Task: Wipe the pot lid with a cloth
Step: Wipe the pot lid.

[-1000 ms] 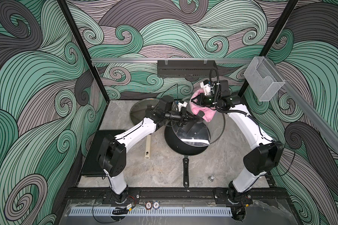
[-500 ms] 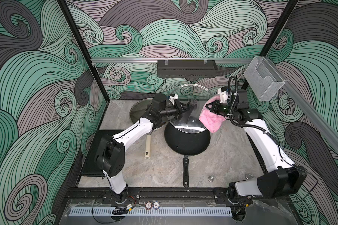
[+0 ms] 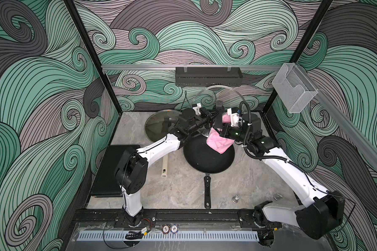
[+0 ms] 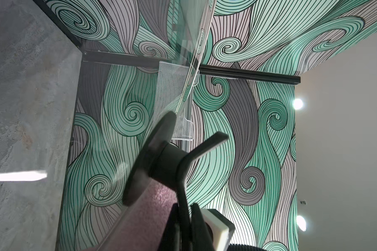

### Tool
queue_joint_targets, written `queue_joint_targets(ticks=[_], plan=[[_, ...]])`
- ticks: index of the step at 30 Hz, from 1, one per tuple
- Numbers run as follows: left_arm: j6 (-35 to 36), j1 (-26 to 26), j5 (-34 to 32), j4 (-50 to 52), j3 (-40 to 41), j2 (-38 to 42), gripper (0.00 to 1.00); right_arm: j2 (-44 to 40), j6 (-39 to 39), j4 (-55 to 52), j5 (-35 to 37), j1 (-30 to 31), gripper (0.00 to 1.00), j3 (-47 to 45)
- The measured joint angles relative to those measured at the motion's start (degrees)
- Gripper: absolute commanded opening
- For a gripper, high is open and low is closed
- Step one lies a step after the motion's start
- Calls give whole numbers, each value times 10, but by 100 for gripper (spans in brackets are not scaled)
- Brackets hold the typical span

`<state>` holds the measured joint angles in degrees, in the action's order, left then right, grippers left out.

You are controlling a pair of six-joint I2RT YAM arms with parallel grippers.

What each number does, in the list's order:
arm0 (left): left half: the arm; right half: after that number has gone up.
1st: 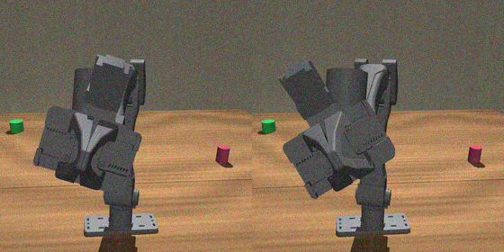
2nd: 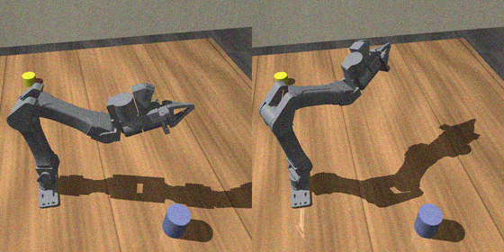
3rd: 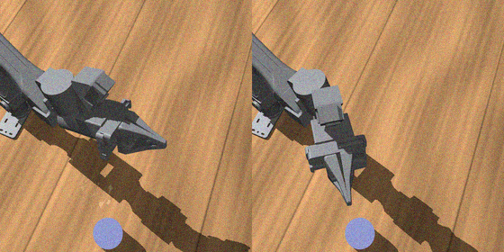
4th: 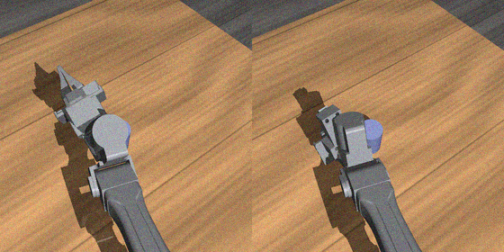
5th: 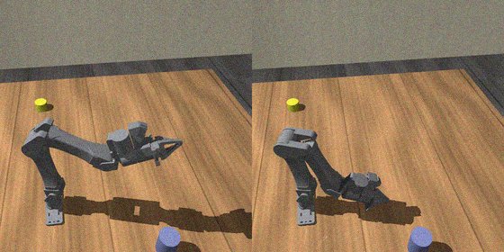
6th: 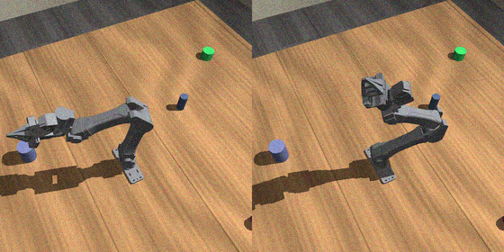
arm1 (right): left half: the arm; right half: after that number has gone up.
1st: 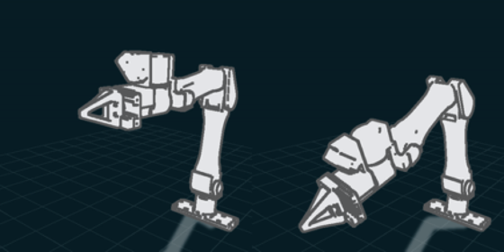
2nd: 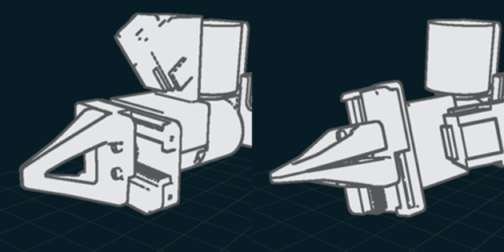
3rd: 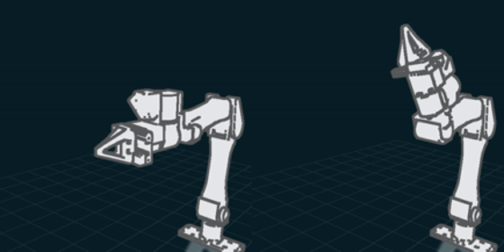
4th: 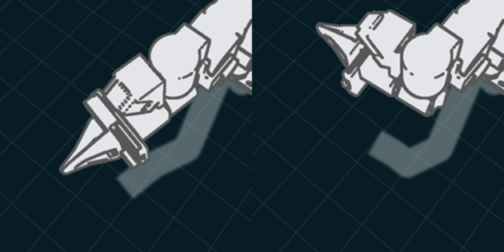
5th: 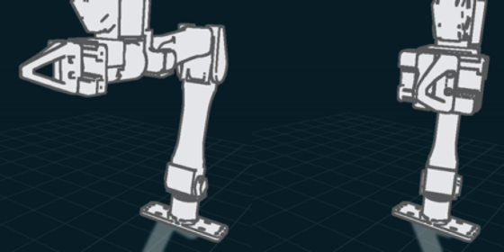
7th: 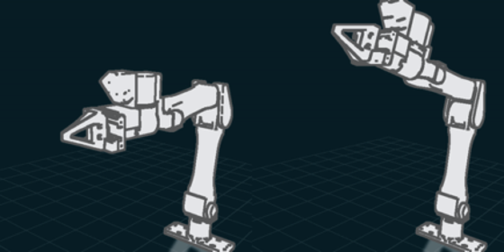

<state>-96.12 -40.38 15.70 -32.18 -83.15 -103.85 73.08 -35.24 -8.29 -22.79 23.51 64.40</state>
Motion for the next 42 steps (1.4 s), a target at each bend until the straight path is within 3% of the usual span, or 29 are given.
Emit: queue_joint_targets(ticks=[7,16,27,35,42], plan=[[-1,-11,-99,-25,9,0,0,2,-44,74,39,10,0,-35],[-4,-22,-112,-34,33,0,0,-9,-19,28,26,-44,0,-20],[59,9,66,104,24,21,0,37,39,-81,-38,-155,0,102],[177,47,249,309,-77,38,0,134,84,-189,-106,-179,0,232],[318,63,329,506,-167,37,0,146,107,-218,-177,-176,0,267]])
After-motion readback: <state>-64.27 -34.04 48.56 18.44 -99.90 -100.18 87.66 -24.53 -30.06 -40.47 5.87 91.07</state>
